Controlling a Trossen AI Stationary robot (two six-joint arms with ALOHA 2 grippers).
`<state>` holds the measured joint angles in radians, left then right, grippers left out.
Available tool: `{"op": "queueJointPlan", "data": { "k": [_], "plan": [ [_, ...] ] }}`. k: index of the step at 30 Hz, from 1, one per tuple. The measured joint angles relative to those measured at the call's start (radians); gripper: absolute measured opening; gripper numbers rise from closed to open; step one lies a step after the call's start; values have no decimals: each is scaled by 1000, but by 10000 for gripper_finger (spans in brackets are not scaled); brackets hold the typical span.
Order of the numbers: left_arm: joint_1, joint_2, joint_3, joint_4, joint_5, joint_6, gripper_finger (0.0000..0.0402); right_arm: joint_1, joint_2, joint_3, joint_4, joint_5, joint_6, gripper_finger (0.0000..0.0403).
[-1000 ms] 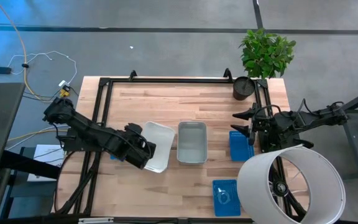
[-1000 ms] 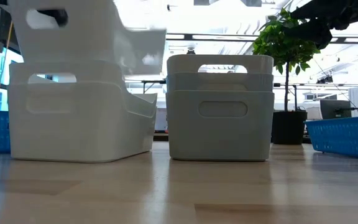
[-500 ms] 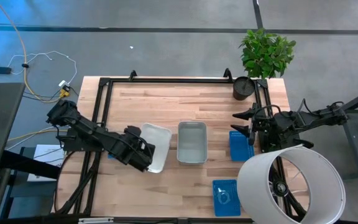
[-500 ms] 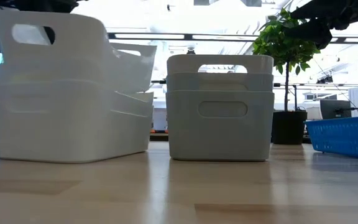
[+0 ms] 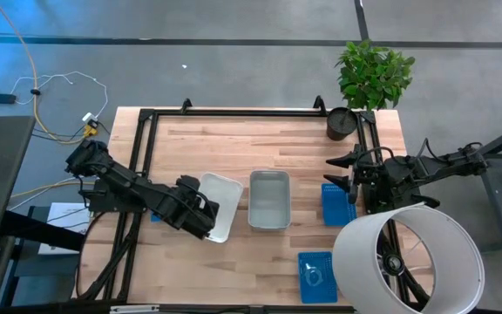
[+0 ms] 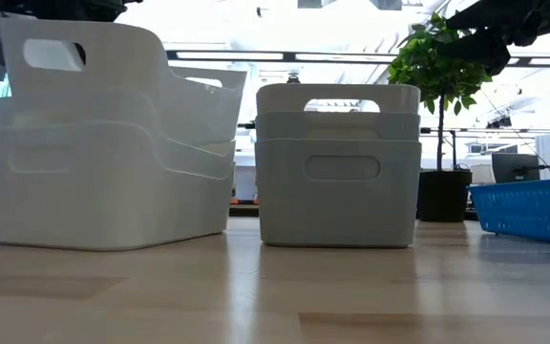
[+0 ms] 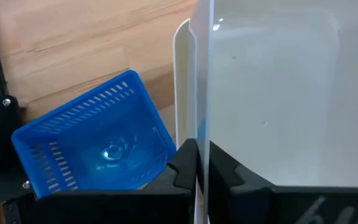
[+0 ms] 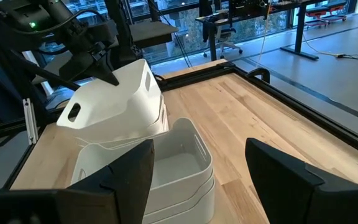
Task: Stack baskets by color
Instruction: Stack the bottom white bin on top of the other top white bin
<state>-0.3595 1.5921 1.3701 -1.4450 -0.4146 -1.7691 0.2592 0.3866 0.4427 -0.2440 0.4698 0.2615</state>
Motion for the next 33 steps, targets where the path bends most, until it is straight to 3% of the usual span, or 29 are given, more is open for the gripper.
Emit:
{"op": "queueJointPlan", "data": {
  "k": [21, 33],
  "plan": [
    [0, 8, 0, 38, -42, 30, 7, 0, 0, 0, 0, 1, 7, 240],
    [0, 0, 0, 37, -39, 73, 124, 0, 0, 0, 0, 0, 9, 240]
  ]
}}
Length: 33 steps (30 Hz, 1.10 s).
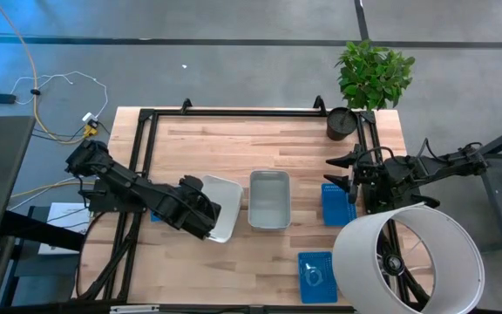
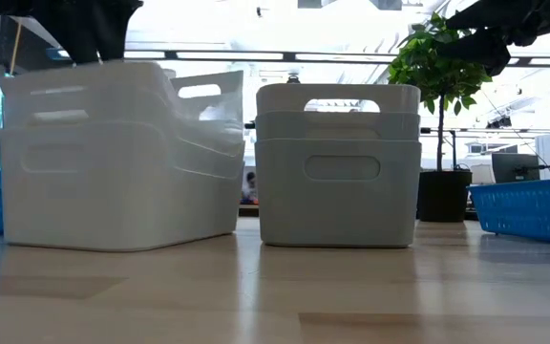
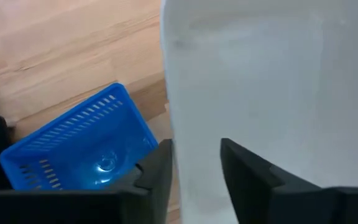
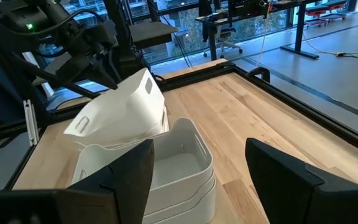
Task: Stack baskets by color
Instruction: Stack the bottom white bin on top of the other top white bin, then stack the bottom white bin on top of the other top white bins
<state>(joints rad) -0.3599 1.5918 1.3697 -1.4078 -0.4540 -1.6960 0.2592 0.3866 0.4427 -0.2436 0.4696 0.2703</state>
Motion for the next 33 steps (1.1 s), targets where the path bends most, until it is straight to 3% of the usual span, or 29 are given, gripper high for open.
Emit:
{"op": "queueJointPlan", "data": {
  "k": [9, 13, 18, 21, 26, 33],
  "plan": [
    [0, -134, 25, -17, -81, 75, 199, 0, 0, 0, 0, -4, 0, 240],
    [0, -236, 47, 17, -258, 190, 214, 0, 0, 0, 11, -4, -1, 240],
    [7, -333, 37, 148, -520, 481, 215, 0, 0, 0, 38, -9, -9, 240],
    [26, -369, -14, 281, -582, 622, 214, 0, 0, 0, 42, -9, -13, 240],
    [61, -412, -184, 624, -519, 778, 216, 0, 0, 0, 40, -9, -16, 240],
    [172, -441, -388, 1309, -153, 1213, 216, 0, -1, 0, 35, -9, -16, 240]
  ]
}}
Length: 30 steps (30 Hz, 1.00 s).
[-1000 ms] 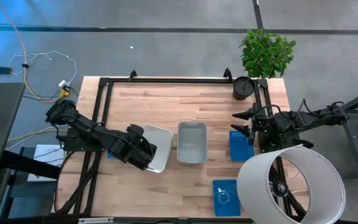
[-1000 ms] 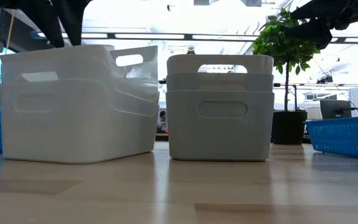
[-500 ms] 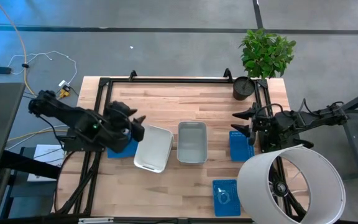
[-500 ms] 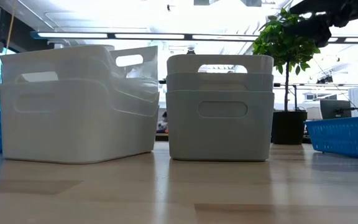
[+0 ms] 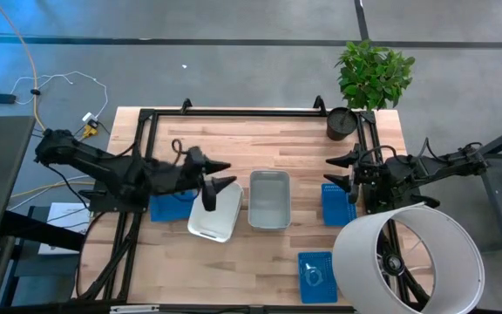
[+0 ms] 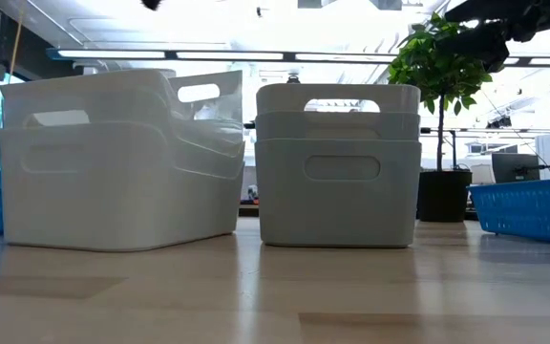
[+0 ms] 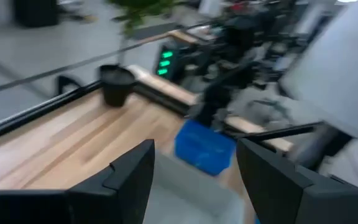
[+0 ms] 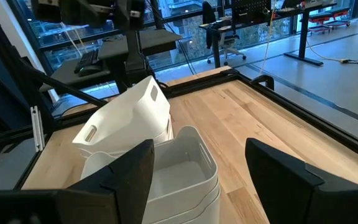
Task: Stack baskets by color
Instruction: Stack the bottom white bin on top of the other top white bins
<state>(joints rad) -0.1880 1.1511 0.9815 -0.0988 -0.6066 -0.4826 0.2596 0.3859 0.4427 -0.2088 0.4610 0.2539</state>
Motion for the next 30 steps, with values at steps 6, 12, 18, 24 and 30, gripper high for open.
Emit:
{"op": "queueJointPlan", "data": {
  "k": [6, 12, 18, 24, 30],
  "plan": [
    [134, 10, -20, 111, 193, 162, 216, 0, 0, 0, -2, 0, 0, 240],
    [176, 9, -21, 109, 245, 182, 216, 0, 0, 0, -5, 0, 0, 240],
    [153, 9, -21, 69, 232, 223, 216, 0, 0, 0, -8, 0, 0, 240],
    [159, 2, -21, -12, 275, 233, 216, 0, 0, 0, -31, 0, 3, 240],
    [211, 0, -21, -139, 510, 318, 216, 0, 0, 0, -42, 0, 8, 240]
  ]
}}
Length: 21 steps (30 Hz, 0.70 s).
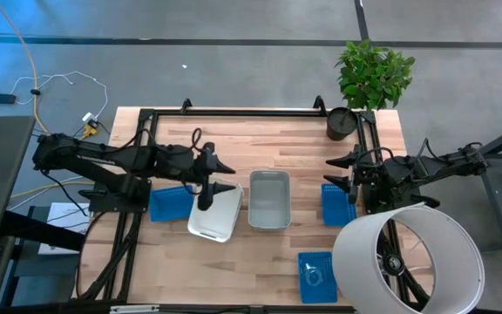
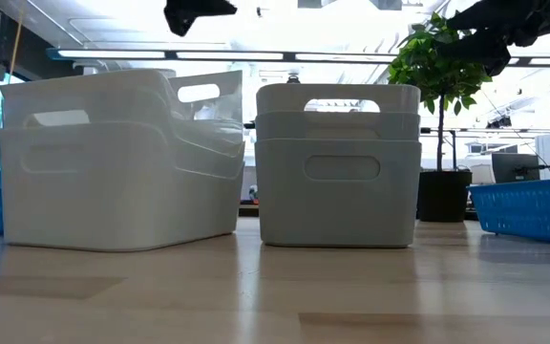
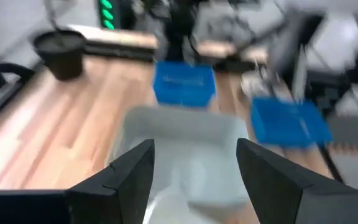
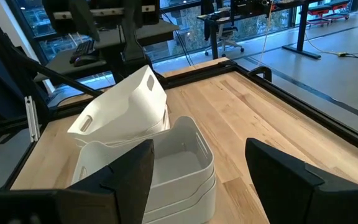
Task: Stack baskets by color
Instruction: Stack the bottom white bin on top of the other top white bins
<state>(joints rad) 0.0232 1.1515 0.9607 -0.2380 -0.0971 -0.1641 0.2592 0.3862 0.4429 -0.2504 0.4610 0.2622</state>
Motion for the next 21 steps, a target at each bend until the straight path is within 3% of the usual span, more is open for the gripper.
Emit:
{"op": "queueJointPlan", "data": {
  "k": [2, 9, 16, 21],
  "plan": [
    [21, -6, 0, -68, 57, 64, 216, 0, 0, 0, 0, 0, 0, 240],
    [49, 35, 0, -258, 53, 254, 216, 0, 0, 0, 0, 2, 3, 240],
    [48, 127, 0, -283, -67, 378, 216, 0, 0, 0, 0, 21, 11, 240],
    [48, 173, 0, -282, -70, 385, 208, 0, 0, 0, 0, 21, 26, 240]
  ]
}}
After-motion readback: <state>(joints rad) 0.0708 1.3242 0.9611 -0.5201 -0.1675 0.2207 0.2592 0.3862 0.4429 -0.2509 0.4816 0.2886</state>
